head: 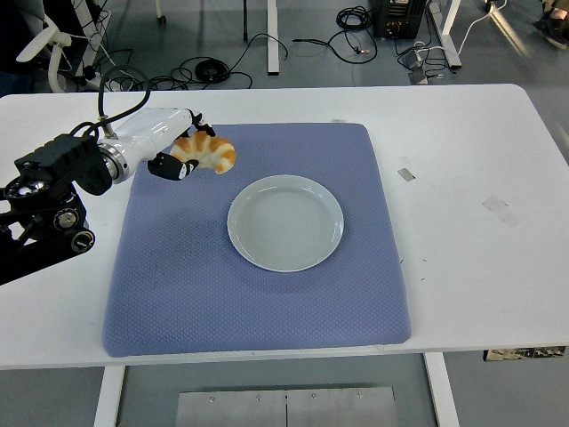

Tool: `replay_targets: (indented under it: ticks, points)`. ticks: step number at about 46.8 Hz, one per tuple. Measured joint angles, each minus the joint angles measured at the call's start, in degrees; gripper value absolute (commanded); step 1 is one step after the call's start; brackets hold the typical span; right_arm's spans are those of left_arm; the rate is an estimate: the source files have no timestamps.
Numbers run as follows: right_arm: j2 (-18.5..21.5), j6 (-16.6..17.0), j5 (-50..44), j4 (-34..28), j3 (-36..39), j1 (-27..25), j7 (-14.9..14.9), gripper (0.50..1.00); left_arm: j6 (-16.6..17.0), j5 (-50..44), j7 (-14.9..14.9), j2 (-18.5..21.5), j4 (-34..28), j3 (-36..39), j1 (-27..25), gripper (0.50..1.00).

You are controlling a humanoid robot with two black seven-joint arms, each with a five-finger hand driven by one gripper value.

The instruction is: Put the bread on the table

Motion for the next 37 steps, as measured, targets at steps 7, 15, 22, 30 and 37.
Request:
replay_targets:
  ticks: [7, 15, 22, 30, 37]
  points:
    - [0.0, 0.0, 0.0, 0.0, 0.0, 0.01, 0.01, 1.0, 1.09, 4.42, -0.51, 1.82, 0.05, 0.02, 1.3, 0.554]
    - [0.0, 0.0, 0.0, 0.0, 0.0, 0.01, 0.0, 1.0, 3.02, 6.04, -0.66, 3.66, 0.29, 0.1, 2.83, 0.554]
    - [0.0, 0.0, 0.01, 0.0, 0.0, 0.01, 0.0, 1.0, 5.06, 6.27, -1.99, 3.91, 0.81, 0.1, 4.34, 0.554]
    - [0.0, 0.02, 0.02, 0.0, 0.0, 0.01, 0.0, 1.0, 7.3, 6.24, -2.55, 3.38, 1.31, 0.62, 6.29, 0.554]
    - [0.0, 0.02, 0.01, 0.0, 0.0, 0.0, -0.01, 1.0, 8.14, 6.35, -3.37, 3.16, 2.99, 0.73, 7.85, 0.554]
